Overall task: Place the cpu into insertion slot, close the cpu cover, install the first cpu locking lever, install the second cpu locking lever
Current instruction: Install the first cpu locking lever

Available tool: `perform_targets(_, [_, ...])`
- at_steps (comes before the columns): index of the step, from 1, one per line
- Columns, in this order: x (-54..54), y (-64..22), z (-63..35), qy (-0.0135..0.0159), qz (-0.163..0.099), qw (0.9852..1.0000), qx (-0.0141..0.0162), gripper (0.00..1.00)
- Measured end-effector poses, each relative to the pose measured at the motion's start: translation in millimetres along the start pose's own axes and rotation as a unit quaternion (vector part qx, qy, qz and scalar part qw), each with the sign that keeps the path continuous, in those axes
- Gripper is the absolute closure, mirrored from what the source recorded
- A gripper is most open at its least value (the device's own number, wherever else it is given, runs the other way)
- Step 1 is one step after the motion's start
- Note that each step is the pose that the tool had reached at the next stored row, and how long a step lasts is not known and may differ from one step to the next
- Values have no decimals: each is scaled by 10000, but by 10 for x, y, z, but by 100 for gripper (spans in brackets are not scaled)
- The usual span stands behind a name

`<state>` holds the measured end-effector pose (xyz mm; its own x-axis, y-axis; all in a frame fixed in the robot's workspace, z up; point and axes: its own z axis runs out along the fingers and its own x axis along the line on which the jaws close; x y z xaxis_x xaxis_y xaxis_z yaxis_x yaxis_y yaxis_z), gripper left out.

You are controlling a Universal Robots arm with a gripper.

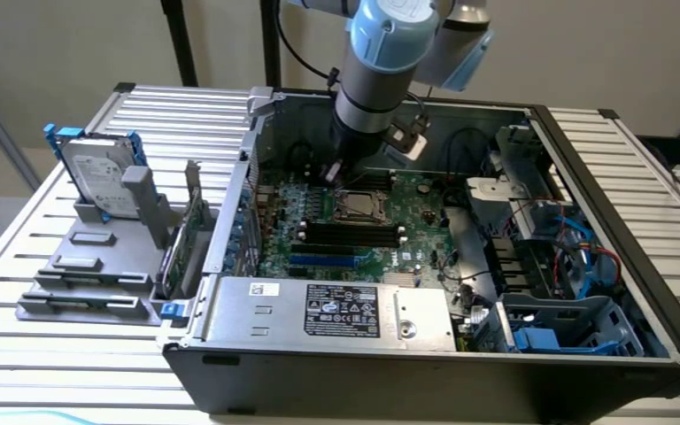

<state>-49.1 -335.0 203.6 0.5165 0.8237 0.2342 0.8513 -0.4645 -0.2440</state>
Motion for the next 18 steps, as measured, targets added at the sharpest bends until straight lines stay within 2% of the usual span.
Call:
perform_targets(10, [49,88,12,-1,1,10000,1,89])
perform_targets(18, [58,94,32,0,2,10000,0,89])
